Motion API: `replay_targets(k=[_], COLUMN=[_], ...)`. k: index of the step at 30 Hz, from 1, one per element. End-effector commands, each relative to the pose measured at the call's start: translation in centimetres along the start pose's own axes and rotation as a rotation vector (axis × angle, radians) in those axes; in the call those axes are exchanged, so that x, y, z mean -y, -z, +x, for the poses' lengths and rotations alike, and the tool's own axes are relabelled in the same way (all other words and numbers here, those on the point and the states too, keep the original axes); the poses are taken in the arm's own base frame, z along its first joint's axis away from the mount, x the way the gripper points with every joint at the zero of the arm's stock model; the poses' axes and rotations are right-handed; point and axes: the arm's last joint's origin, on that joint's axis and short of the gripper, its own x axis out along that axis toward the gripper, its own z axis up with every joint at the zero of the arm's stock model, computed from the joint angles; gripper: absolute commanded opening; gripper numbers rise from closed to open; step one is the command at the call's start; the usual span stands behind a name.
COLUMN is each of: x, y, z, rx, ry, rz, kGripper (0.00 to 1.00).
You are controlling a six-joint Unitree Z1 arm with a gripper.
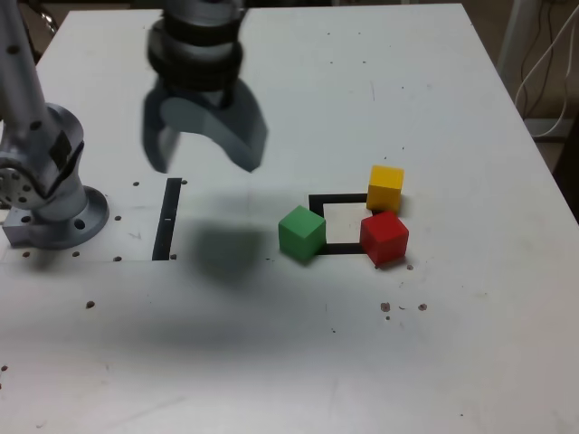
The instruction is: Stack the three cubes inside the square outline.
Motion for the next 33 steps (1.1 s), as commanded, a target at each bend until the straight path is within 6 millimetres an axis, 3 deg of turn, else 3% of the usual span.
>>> replay_targets(k=[1, 10, 18, 33], x=[0.5, 2.8, 4.7, 6.7], y=[-1.3, -5.6, -8.9, -14.7], z=[-0.6, -3.6, -4.4, -2.2], rx=[0.018, 0.129, 0.169, 0.187], ry=[-0.018, -0.081, -0.08, -0.037], rz=[0.013, 0.056, 0.094, 0.113], kGripper=[0.97, 0.97, 0.99, 0.98])
